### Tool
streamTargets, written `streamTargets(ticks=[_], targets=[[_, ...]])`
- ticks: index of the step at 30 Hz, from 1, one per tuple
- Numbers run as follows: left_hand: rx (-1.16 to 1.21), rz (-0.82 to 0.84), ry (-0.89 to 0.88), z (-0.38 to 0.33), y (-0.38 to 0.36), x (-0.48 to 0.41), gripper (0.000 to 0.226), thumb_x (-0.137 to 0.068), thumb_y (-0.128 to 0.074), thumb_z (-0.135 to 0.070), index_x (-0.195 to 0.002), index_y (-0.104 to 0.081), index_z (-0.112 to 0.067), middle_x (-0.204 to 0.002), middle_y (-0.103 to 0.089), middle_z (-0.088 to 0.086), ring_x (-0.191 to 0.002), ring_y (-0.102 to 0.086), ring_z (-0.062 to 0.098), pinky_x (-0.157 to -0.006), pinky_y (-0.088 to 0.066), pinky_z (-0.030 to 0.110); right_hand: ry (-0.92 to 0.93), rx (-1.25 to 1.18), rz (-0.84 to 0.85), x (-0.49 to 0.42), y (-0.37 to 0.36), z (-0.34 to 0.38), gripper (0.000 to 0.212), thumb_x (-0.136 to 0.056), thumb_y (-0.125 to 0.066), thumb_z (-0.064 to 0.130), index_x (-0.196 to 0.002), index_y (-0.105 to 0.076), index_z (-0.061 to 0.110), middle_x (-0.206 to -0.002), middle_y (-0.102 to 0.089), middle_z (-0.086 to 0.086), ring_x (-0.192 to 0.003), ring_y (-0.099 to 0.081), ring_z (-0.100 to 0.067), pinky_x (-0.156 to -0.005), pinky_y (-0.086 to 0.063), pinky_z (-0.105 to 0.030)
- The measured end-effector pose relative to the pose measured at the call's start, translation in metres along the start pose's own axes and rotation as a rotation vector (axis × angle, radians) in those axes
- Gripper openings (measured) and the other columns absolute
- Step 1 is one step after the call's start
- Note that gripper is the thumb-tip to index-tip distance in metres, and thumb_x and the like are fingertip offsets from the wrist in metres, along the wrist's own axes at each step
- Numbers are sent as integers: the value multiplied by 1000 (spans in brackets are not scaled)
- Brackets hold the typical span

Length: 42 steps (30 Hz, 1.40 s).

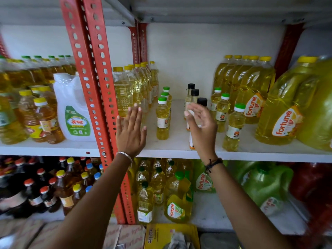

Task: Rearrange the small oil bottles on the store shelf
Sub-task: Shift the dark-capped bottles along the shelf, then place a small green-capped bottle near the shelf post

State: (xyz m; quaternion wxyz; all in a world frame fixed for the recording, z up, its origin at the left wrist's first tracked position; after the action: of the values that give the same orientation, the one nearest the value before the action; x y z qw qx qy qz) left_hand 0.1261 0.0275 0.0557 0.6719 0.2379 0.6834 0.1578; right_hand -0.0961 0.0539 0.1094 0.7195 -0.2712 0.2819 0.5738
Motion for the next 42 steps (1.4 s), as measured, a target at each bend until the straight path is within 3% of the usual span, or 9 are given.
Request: streamTargets(ticks=[6,11,15,19,22,27,31,36,42], targets=[[-83,15,-91,23,0,0,60,-98,-25,-36,-151,-18,-10,-159,-16,5,-147,-2,13,-117,8,40,-222,72,175,-16,-50,-18,35,-88,-62,16,-121,-55,8,-125,-62,-9,-115,-58,-18,-95,-44,-18],[-82,-20,-110,24,-6,1,60,-98,-26,-35,-151,-19,-9,-158,-16,4,-147,-2,13,-118,4,38,-300,121,216,-41,-80,-39,43,-90,-58,19,-130,-46,11,-138,-52,-6,-125,-50,-16,-99,-37,-23],[-62,-70,-99,24,-9,1,59,-97,-27,-34,-150,-23,-8,-158,-18,5,-147,-6,14,-118,1,37,-327,97,249,-57,-98,-51,36,-86,-63,14,-121,-55,13,-120,-63,-6,-110,-59,-17,-99,-46,-33],[-52,-101,-117,26,-10,1,59,-97,-27,-34,-150,-23,-8,-157,-18,5,-147,-8,15,-118,-1,37,-346,106,159,-63,-102,-60,30,-78,-71,11,-107,-63,14,-99,-66,-3,-100,-64,-23,-97,-49,-46],[-47,-106,-117,26,-11,1,59,-97,-28,-33,-150,-23,-8,-157,-18,5,-147,-8,15,-118,-3,37,-366,111,93,-63,-103,-61,32,-73,-76,13,-103,-63,14,-94,-66,0,-93,-64,-20,-94,-51,-44],[-41,-83,-113,27,-12,2,59,-98,-27,-34,-150,-21,-8,-158,-17,5,-147,-8,15,-118,0,37,-368,187,74,-63,-103,-58,35,-63,-83,32,-81,-53,32,-91,-66,4,-89,-65,-18,-87,-54,-44],[-40,-82,-114,27,-11,1,59,-98,-27,-34,-150,-23,-9,-157,-19,6,-147,-8,15,-118,0,36,-378,213,149,-64,-99,-60,33,-69,-77,39,-92,-59,25,-98,-68,2,-92,-65,-17,-84,-52,-37],[-43,-86,-116,27,-11,1,59,-97,-27,-34,-150,-24,-8,-157,-19,6,-147,-7,14,-118,1,36,-372,201,227,-65,-95,-62,17,-77,-72,24,-90,-68,15,-92,-71,-5,-86,-66,-18,-80,-50,-31],[-55,-83,-115,27,-12,1,59,-98,-27,-34,-150,-22,-9,-158,-17,5,-147,-6,14,-118,2,36,-344,273,149,-65,-96,-60,40,-63,-81,43,-85,-62,16,-85,-64,5,-79,-61,-11,-75,-50,-33]])
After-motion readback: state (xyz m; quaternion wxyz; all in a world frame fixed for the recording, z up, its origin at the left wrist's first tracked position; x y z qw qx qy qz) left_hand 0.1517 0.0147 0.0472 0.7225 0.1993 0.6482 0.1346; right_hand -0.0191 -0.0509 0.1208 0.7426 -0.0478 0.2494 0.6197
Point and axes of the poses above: each hand's wrist, its own x-axis away from the middle knuckle, its own y-axis out of the back of the hand, z = x × y, the point moved 3 cm from there along -x, towards the middle knuckle
